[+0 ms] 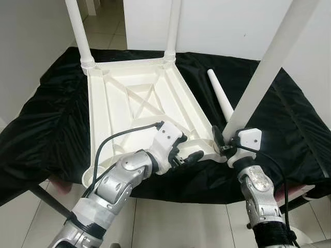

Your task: Building children table

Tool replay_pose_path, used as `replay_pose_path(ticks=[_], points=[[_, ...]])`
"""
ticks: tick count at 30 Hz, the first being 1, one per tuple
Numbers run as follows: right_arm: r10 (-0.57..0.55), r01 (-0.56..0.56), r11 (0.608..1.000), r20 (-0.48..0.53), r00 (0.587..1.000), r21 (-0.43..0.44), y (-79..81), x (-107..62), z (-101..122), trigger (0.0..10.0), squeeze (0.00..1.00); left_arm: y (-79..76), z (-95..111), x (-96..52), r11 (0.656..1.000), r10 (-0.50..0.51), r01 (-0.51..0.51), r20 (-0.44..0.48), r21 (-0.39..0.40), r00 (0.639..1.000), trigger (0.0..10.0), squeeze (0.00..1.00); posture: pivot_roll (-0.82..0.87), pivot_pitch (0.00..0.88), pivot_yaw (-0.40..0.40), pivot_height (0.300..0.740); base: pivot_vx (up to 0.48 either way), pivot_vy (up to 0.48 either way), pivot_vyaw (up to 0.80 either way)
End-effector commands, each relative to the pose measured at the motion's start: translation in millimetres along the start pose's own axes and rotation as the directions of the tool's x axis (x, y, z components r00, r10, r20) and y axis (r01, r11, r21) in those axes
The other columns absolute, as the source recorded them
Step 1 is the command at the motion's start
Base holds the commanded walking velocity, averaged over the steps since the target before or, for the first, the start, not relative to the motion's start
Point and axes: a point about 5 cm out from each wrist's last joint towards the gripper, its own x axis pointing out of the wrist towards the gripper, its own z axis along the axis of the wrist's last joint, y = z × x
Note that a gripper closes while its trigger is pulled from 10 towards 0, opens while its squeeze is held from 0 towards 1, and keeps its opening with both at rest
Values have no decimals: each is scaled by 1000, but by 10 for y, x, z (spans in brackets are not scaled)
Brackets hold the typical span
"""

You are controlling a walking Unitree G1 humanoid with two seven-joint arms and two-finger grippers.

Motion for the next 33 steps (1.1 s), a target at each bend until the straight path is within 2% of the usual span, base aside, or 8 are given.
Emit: replay_pose_path(ticks=[1, 16, 26, 33], points=[[16, -9, 999, -157, 988, 45, -6, -131, -314, 10000, 0, -28, 14, 9, 1000, -16, 16, -8, 1, 1000, 10000, 0, 16, 84, -9, 740, 0, 0, 0], [92, -66, 989, -205, 975, 130, -18, -14, -361, 10000, 0, -11, 87, 1, 1000, -16, 15, 6, 17, 1000, 10000, 0, 24, 86, -14, 740, 0, 0, 0], [87, -30, 970, -226, 970, 242, -21, -8, -415, 10000, 0, -11, 120, -10, 1000, -7, 7, 12, 18, 1000, 10000, 0, 25, 89, -18, 740, 0, 0, 0], [62, 5, 964, -243, 968, 266, -15, -19, -450, 10000, 0, -18, 135, -8, 1000, -4, 4, 16, 16, 1000, 10000, 0, 25, 89, -20, 740, 0, 0, 0]])
